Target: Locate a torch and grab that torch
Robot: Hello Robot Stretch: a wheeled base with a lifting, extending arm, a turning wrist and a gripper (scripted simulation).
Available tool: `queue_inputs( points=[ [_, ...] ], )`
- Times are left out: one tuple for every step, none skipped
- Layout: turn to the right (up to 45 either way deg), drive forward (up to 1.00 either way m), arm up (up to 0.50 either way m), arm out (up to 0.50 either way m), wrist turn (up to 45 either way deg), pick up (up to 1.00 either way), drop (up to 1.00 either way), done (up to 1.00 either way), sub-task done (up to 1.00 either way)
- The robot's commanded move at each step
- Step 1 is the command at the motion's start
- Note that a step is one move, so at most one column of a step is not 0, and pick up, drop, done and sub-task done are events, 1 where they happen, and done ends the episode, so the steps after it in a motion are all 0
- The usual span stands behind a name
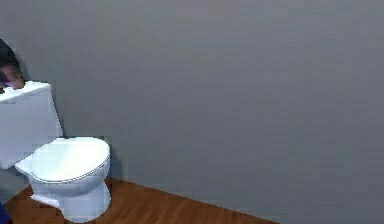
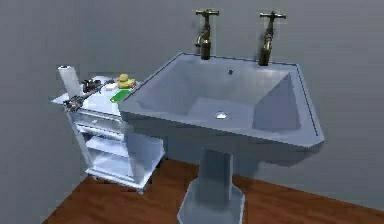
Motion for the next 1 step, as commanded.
queue_inputs(
  points=[
    [-21.0, 0.0, 0.0, 0.0, 0.0, 0.0, 0.0, 0.0, 0.0]
  ],
)
